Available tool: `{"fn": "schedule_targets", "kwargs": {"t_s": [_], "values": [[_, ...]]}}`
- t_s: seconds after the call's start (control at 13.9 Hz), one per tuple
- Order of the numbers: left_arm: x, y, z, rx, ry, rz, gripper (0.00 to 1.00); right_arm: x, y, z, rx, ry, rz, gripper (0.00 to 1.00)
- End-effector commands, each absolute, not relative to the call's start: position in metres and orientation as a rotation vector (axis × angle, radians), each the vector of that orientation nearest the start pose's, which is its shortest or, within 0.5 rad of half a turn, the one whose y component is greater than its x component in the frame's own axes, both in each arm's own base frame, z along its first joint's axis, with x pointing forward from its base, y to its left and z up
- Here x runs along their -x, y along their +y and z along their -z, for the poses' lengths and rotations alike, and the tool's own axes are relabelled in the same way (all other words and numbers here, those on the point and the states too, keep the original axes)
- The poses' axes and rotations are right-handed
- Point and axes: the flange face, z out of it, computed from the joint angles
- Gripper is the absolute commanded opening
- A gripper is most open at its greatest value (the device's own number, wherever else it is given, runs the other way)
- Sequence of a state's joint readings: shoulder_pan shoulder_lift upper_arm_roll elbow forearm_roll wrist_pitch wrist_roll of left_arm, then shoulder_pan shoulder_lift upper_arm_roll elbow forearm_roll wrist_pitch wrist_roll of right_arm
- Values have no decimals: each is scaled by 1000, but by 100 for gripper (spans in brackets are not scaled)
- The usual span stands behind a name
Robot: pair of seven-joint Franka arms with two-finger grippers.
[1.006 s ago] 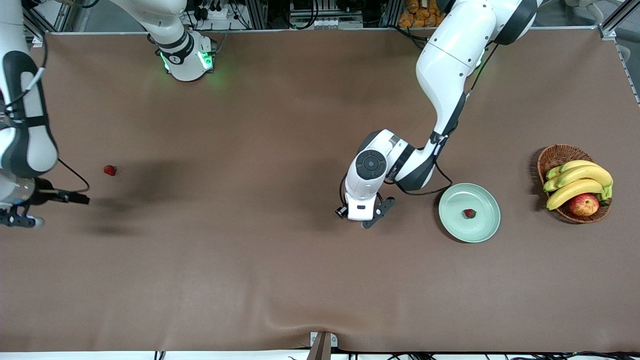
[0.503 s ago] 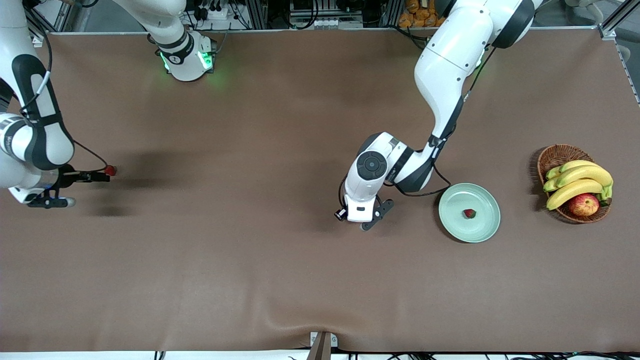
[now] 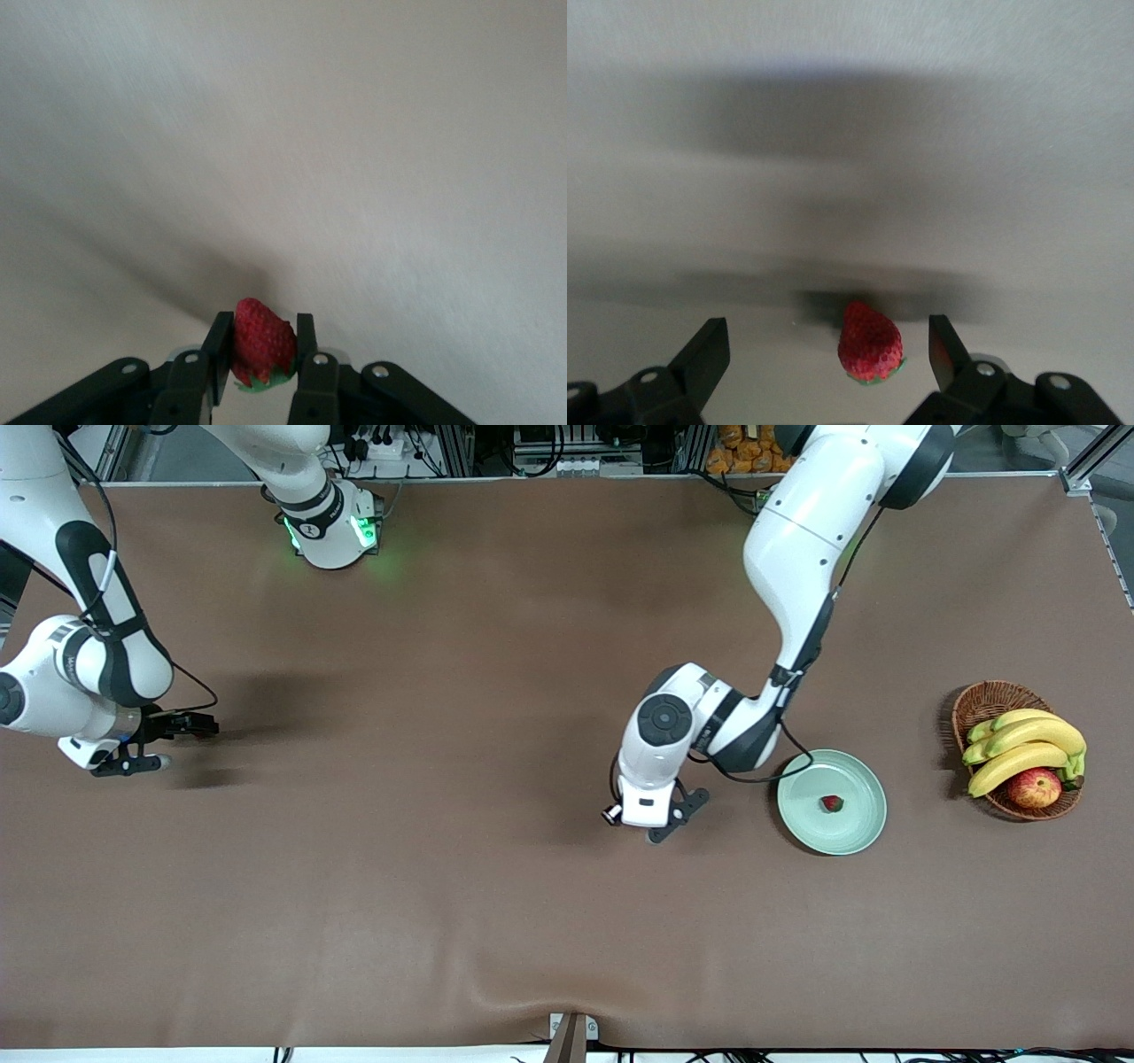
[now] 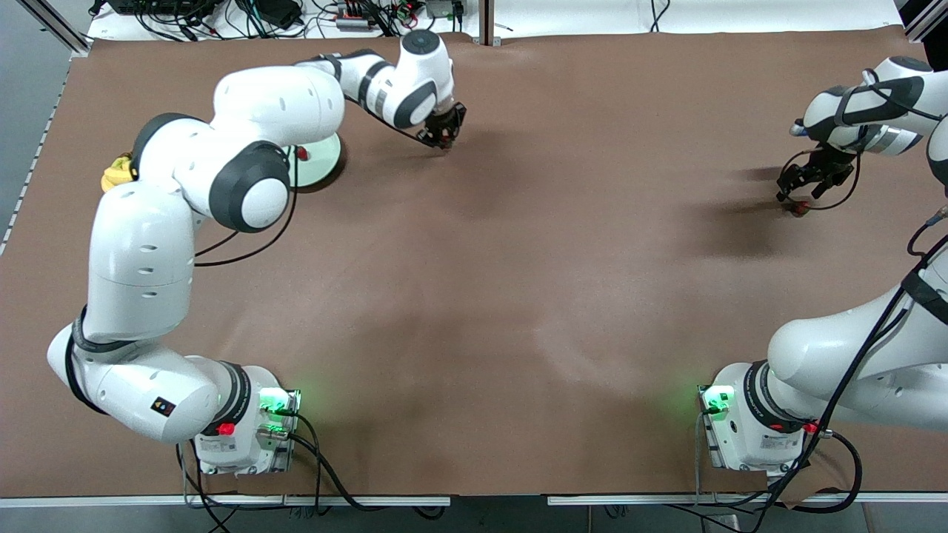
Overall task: Collect all strawberries into plate
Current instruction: 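Drop the strawberry onto the plate while the right gripper grasps another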
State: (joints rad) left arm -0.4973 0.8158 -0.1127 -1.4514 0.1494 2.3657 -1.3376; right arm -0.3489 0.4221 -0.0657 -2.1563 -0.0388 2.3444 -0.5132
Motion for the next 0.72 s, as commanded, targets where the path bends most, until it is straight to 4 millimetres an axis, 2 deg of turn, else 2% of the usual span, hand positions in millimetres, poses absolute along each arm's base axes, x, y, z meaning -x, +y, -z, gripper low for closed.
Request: {"fn": "schedule_targets", "kwargs": {"t_s": [0.0,0.14,0.29,0.43,0.65], "values": [[-627,-361,-256,2982,-934,110,0,-478,-230,-189,3062,-355,-295,100],[-644,-318,-282,2963,-890,91,0,-472,-232,-185,3056,-345,-308,100],[-648,-282,-291,2944,-710,-8,0,-471,-232,-183,3058,-346,-302,100],[-653,-243,-293,2928,-572,-90,0,-471,-232,-181,3059,-348,-301,100],[-651,-197,-276,2895,-426,-181,0,-470,-233,-179,3058,-348,-303,100]]}}
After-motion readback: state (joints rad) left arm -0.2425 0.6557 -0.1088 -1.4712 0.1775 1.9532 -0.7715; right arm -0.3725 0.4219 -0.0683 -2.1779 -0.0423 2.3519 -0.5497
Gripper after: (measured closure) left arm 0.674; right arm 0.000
